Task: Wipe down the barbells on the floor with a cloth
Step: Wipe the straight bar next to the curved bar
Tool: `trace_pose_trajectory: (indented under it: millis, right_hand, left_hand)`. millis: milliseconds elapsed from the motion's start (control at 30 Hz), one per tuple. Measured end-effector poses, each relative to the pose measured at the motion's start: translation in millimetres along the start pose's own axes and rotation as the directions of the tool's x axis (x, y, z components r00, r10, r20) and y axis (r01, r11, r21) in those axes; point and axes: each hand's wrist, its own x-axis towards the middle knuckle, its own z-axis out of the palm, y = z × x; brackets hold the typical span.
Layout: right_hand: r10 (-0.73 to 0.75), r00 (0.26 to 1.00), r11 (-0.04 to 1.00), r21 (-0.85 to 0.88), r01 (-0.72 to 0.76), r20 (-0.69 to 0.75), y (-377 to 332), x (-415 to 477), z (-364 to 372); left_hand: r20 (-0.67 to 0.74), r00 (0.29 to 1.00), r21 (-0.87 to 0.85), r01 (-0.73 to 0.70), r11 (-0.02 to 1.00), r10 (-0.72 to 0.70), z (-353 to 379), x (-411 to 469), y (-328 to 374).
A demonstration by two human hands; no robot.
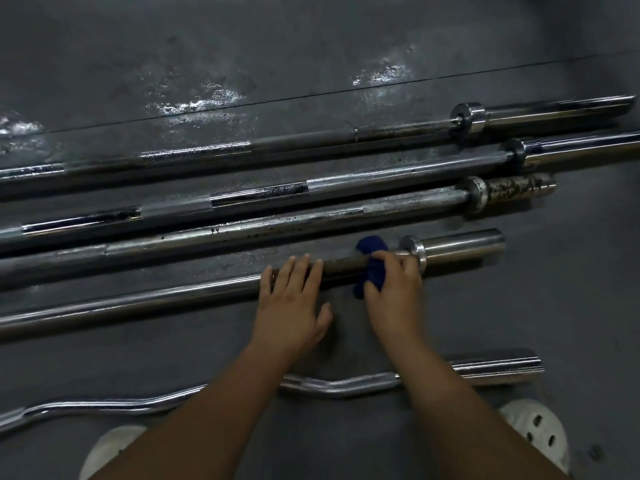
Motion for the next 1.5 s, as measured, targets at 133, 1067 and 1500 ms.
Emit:
trace_pose_trajectory:
  millis: [133,1067,1500]
  right_hand:
    - [-0.054,0.998,0.998,0.036,0.053,0.026,-3.7,-1.1,6.7]
    - [0.131,0.975,0.989,-0.047,-0.141,-0.178,-10.3,12.6,6.4]
    - [-0.212,0.97,0.967,-0.121,0.226,0.119,-32.4,-16.9,25.6]
  left_hand:
    - [-0.112,0.993,-0.039,-0.044,0.998,0.04,-9.1,4.5,-7.3]
    - [-0.125,0.992,-0.235,-0.004,0.972,-0.026,-9.4,10.7,-16.8]
    - [-0.064,0.998,-0.066,0.018,0.998,-0.023,-15.6,-38.2,-41.5]
